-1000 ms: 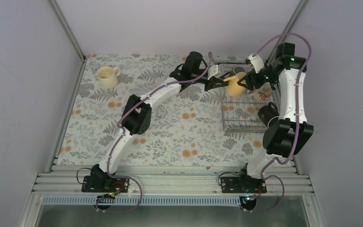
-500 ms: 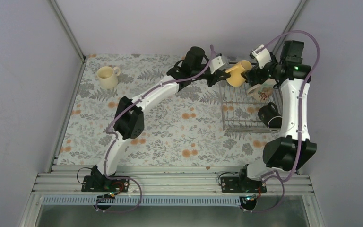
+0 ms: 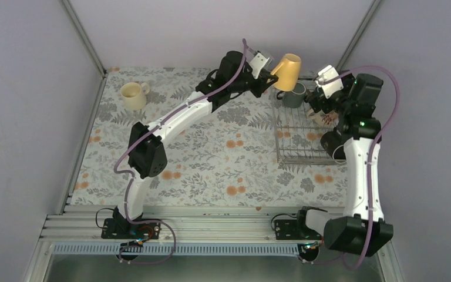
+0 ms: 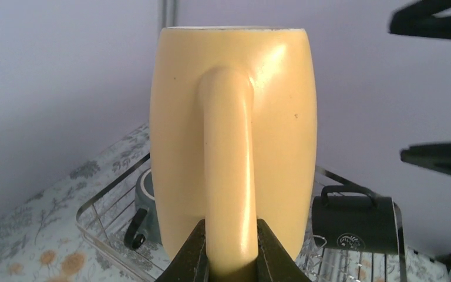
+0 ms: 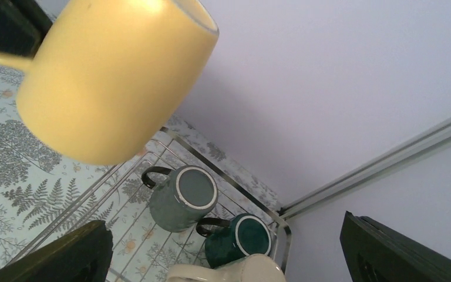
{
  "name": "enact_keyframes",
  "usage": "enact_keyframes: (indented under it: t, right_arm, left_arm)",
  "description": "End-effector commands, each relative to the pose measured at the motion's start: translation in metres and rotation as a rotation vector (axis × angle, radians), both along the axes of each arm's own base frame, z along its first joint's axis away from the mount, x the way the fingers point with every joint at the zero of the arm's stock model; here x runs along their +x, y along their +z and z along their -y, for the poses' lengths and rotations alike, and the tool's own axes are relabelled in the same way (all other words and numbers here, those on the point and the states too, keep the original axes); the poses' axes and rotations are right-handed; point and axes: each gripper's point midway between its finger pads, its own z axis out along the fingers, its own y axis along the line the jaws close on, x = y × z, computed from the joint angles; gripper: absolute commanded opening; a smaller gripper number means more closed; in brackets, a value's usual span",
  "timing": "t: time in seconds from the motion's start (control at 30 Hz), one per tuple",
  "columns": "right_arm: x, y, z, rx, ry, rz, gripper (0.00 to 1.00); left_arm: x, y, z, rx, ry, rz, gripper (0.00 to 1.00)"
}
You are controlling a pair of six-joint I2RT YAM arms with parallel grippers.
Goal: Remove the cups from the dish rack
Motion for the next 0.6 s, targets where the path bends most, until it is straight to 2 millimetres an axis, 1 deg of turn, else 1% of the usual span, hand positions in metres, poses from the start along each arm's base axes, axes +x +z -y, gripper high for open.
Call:
enact_keyframes:
  t: [0.0, 0.1, 0.2, 0.3, 0.37, 0.4, 0.43, 0.53, 0.57]
  right_arm:
    - [-0.007, 0.027, -0.003, -0.058, -0.016, 0.204, 1.00]
    - [-0.022, 0.024, -0.013, -0.081, 0.014, 0.275, 1.00]
    - [-0.029, 0.016, -0.023, -0.086, 0.040, 0.298, 1.00]
    - [-0.031, 0.003, -0.032, -0.099, 0.049, 0.300, 1.00]
    - [-0.033, 0.001, -0.036, -0.108, 0.053, 0.332, 0.99]
    - [-0.034, -0.004, -0.038, -0.116, 0.060, 0.337, 0.99]
    - [-0.035, -0.005, -0.041, -0.124, 0.065, 0.348, 0.98]
    - [-0.032, -0.013, -0.043, -0.149, 0.052, 0.359, 0.97]
    - [-0.030, -0.019, -0.044, -0.164, 0.055, 0.355, 0.96]
  left_arm:
    - [-0.005, 0.068, -0.022, -0.175, 0.113, -0.066, 0.02]
    - [-0.001, 0.063, -0.029, -0.186, 0.173, -0.148, 0.02]
    - [0.003, 0.058, -0.033, -0.180, 0.222, -0.214, 0.02]
    - [0.004, 0.052, -0.035, -0.192, 0.257, -0.306, 0.02]
    - [0.003, 0.048, -0.036, -0.212, 0.265, -0.363, 0.02]
    - [0.002, 0.047, -0.035, -0.221, 0.261, -0.395, 0.02]
    - [0.000, 0.046, -0.033, -0.232, 0.250, -0.424, 0.02]
    - [-0.004, 0.043, -0.029, -0.276, 0.227, -0.506, 0.02]
    - [-0.007, 0.045, -0.026, -0.287, 0.204, -0.522, 0.02]
